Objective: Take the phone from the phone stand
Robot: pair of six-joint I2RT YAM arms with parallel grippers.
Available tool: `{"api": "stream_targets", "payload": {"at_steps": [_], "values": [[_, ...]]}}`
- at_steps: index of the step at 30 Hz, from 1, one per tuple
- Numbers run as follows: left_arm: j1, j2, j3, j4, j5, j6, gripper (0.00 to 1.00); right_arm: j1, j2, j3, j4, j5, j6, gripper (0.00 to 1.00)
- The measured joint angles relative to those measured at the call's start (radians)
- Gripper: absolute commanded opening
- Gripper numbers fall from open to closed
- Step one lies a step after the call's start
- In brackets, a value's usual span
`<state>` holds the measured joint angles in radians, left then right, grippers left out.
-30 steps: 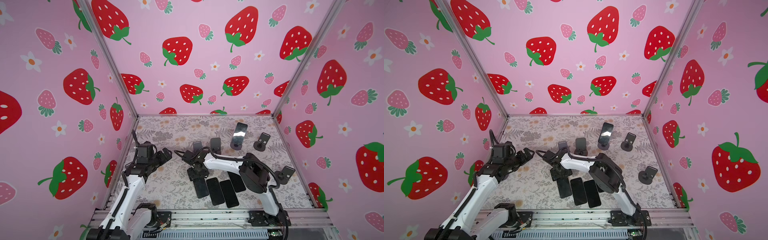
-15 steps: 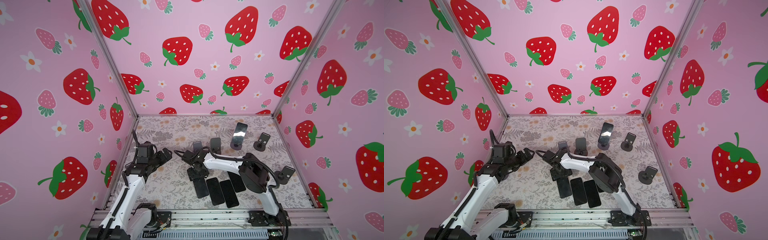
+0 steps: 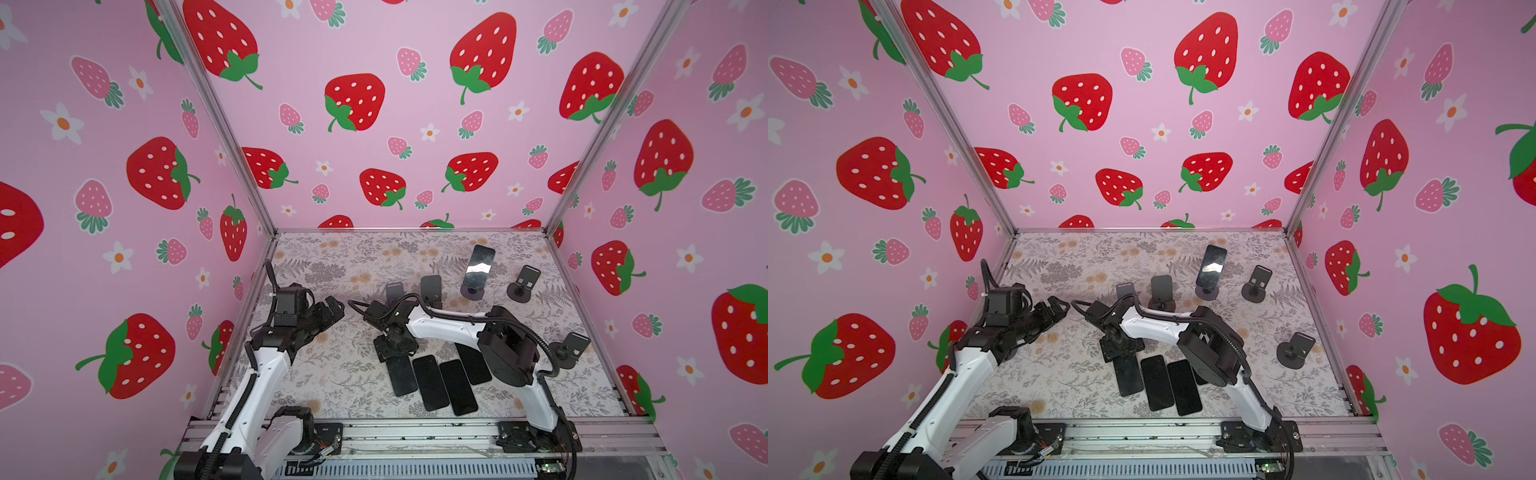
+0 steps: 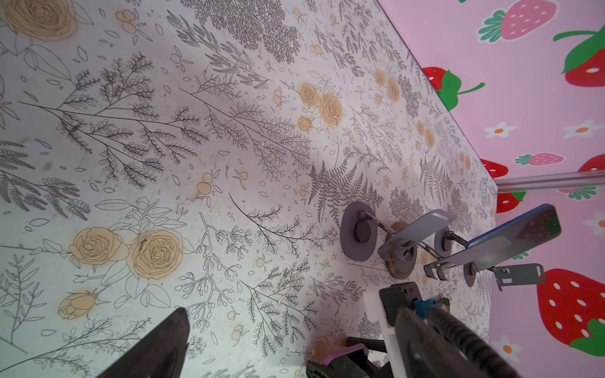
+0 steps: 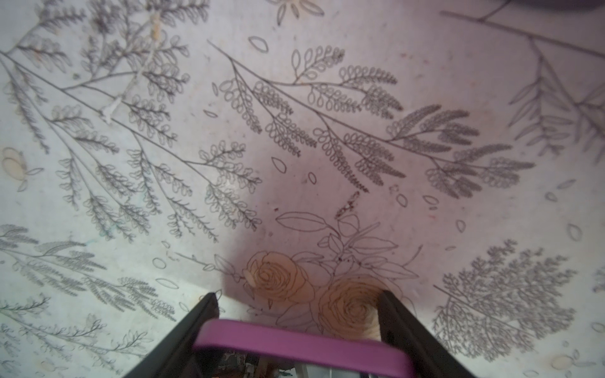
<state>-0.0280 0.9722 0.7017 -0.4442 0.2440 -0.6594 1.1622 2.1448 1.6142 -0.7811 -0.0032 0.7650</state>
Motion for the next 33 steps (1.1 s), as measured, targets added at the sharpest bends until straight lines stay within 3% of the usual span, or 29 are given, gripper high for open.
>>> {"api": "stream_targets", "payload": {"at_steps": [33], "values": [[0.002, 0.0, -0.006, 0.021, 0.0, -0.004, 0.99, 0.001, -0.072, -0.113, 0.066, 0.014, 0.05, 0.78]]}}
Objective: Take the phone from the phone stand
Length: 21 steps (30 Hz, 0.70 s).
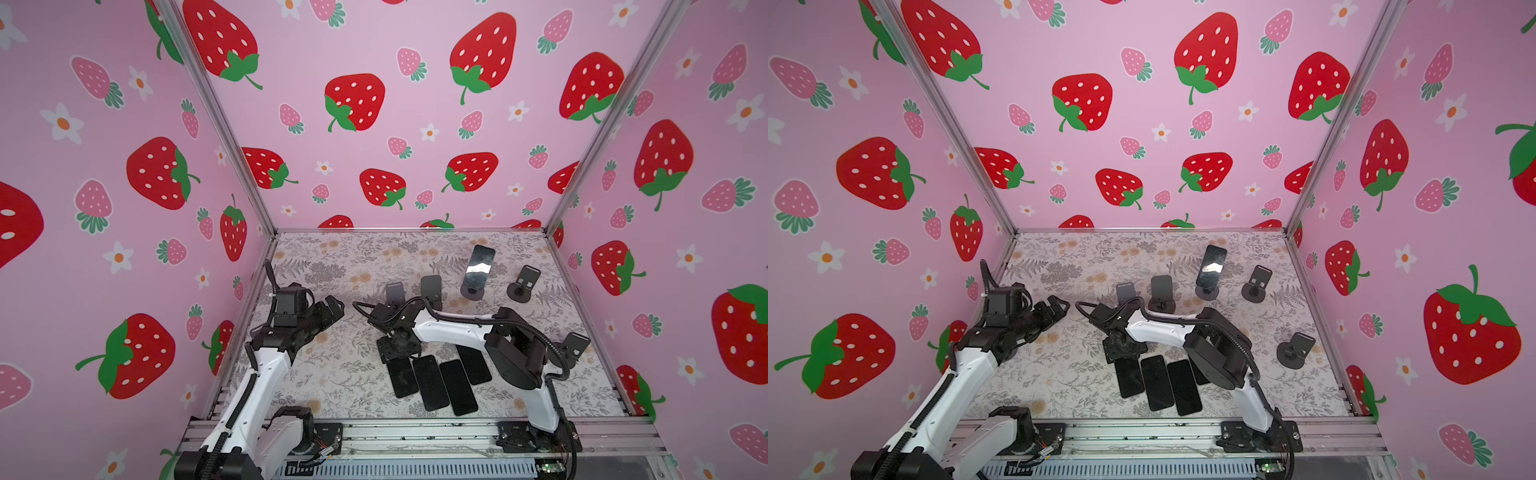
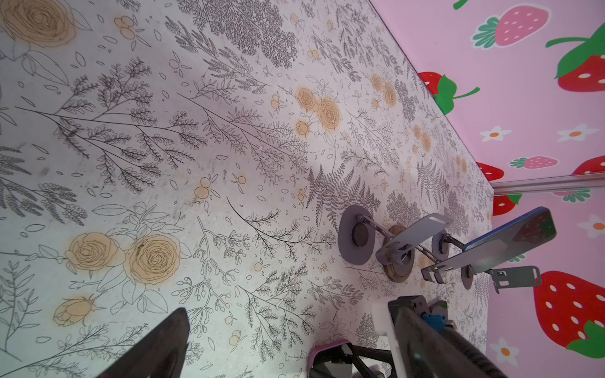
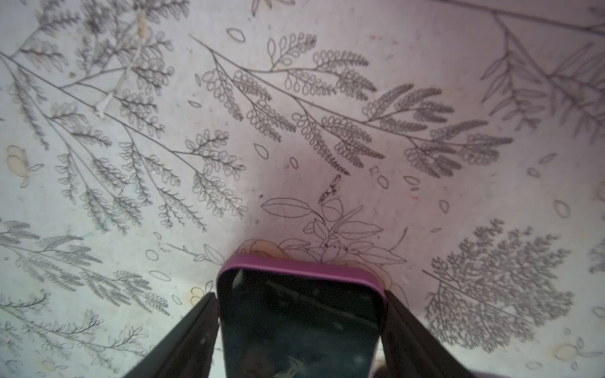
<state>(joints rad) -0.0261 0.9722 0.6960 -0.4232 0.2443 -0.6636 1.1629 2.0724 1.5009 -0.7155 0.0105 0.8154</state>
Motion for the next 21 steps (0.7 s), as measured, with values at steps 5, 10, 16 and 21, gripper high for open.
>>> {"api": "stream_targets", "payload": {"at_steps": [5, 10, 16, 21], "values": [[0.0, 0.0, 0.0, 0.0, 0.0, 0.0, 0.99, 0.0, -0.007, -0.01, 0.001, 0.0, 0.003, 0.8], [0.0, 0.0, 0.0, 0.0, 0.0, -0.003, 0.99, 0.0, -0.015, -0.019, -0.002, 0.005, 0.003, 0.85], [0.0, -0.001, 0.0, -0.004, -0.001, -0.011, 0.99, 0.0, -0.056, -0.059, 0.0, 0.031, -0.001, 0.89], [0.0, -0.003, 0.002, -0.01, -0.007, -0.014, 0.99, -0.009, -0.174, -0.09, 0.006, 0.07, -0.008, 0.92]]}}
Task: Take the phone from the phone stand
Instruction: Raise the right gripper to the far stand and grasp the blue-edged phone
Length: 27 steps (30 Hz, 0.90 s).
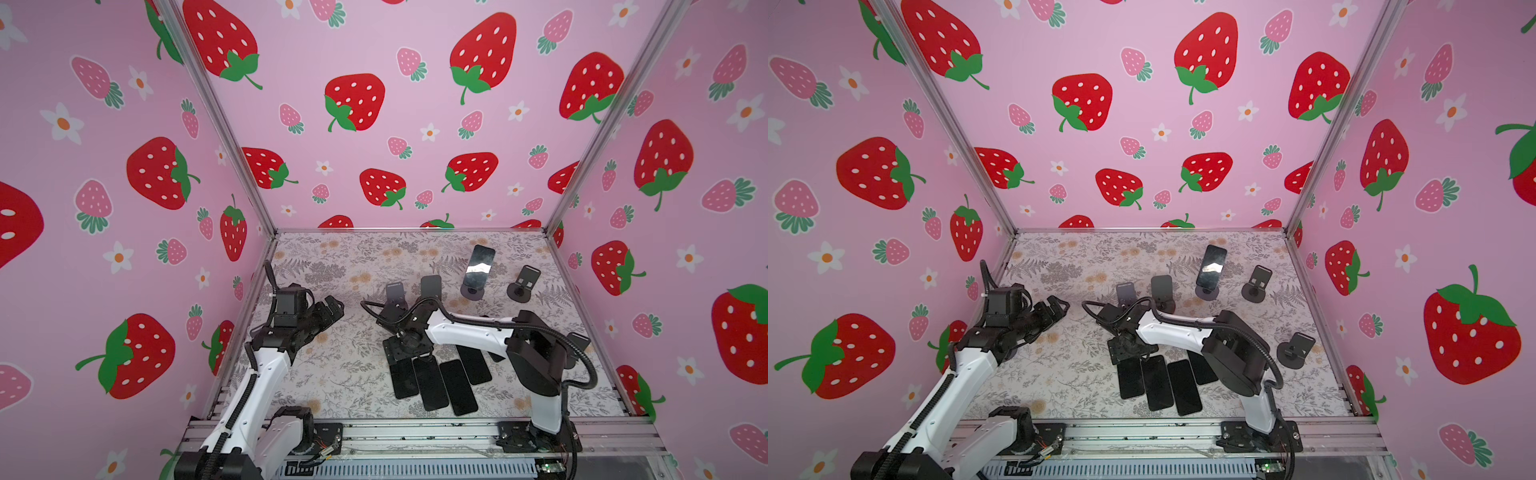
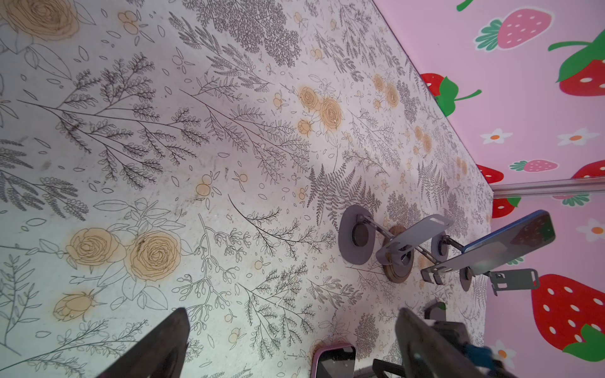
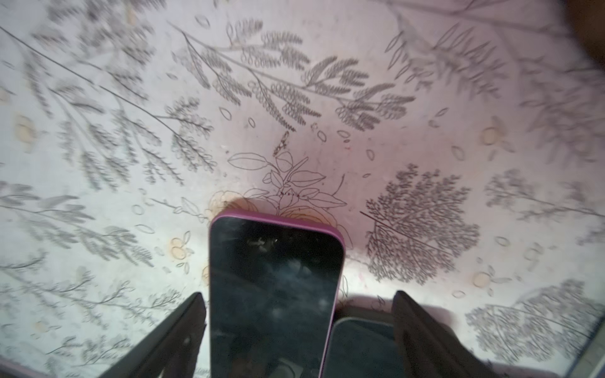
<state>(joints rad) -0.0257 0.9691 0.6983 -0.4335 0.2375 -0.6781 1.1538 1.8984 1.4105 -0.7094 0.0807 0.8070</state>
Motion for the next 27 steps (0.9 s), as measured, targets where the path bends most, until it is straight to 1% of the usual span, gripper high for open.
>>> {"api": "stream_targets", "payload": {"at_steps": [3, 5, 7, 12, 15, 19, 20, 24, 27], "values": [[0.0, 0.0, 0.016, -0.02, -0.014, 0.0, 0.99, -0.024, -0.081, 0.015, 0.01, 0.031, -0.005, 0.92], [0.0, 0.0, 0.032, -0.024, -0.018, 0.0, 1.0, -0.063, -0.135, 0.021, 0.027, 0.047, -0.011, 0.93], [0.001, 0.0, 0.043, -0.022, -0.016, -0.001, 1.0, -0.121, -0.188, 0.021, 0.047, 0.063, -0.017, 0.93], [0.0, 0.005, 0.048, -0.002, 0.018, -0.02, 1.0, -0.314, -0.298, 0.021, 0.112, 0.096, -0.045, 0.93], [0.0, 0.03, 0.068, -0.002, 0.032, -0.034, 1.0, -0.418, -0.325, 0.021, 0.128, 0.127, -0.078, 0.96], [-0.002, 0.052, 0.099, -0.003, 0.041, -0.034, 1.0, -0.524, -0.33, 0.021, 0.132, 0.159, -0.114, 1.0], [-0.003, 0.052, 0.104, -0.003, 0.042, -0.034, 0.99, -0.546, -0.331, 0.017, 0.142, 0.163, -0.125, 1.0], [-0.003, 0.053, 0.122, -0.013, 0.045, -0.026, 0.98, -0.616, -0.333, -0.013, 0.189, 0.182, -0.161, 1.0], [-0.005, 0.052, 0.137, -0.029, 0.043, -0.008, 0.97, -0.643, -0.333, -0.02, 0.206, 0.204, -0.186, 1.0]]}}
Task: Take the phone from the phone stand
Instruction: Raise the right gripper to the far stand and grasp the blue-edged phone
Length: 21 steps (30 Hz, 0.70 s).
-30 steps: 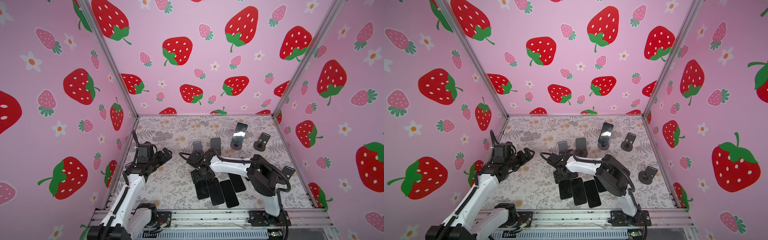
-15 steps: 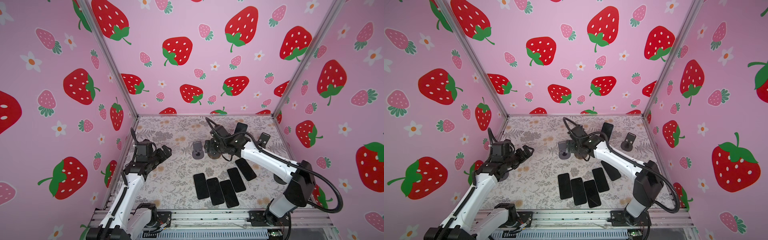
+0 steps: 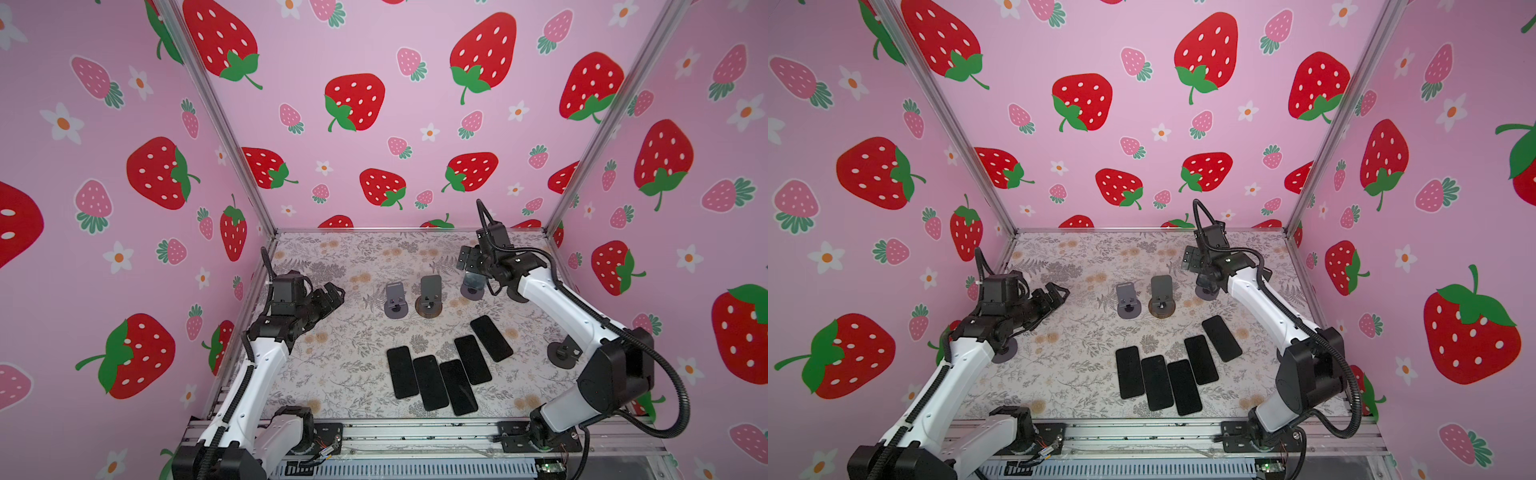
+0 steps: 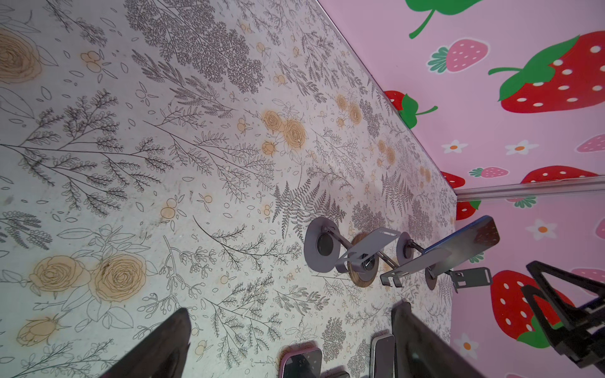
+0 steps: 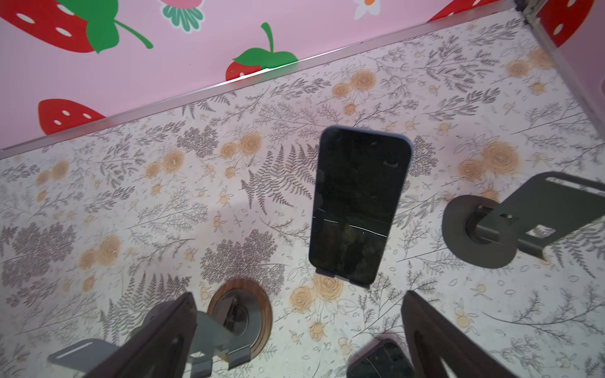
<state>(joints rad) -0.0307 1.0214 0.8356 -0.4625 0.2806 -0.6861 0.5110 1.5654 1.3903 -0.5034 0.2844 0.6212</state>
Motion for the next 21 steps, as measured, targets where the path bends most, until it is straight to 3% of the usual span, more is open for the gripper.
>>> {"api": "stream_targets", "payload": {"at_steps": [21], "values": [[0.0, -0.134, 0.001, -0.048, -0.116, 0.065, 0.99, -0.098, 0.219, 0.117, 0.014, 0.11, -0.007, 1.0]]}}
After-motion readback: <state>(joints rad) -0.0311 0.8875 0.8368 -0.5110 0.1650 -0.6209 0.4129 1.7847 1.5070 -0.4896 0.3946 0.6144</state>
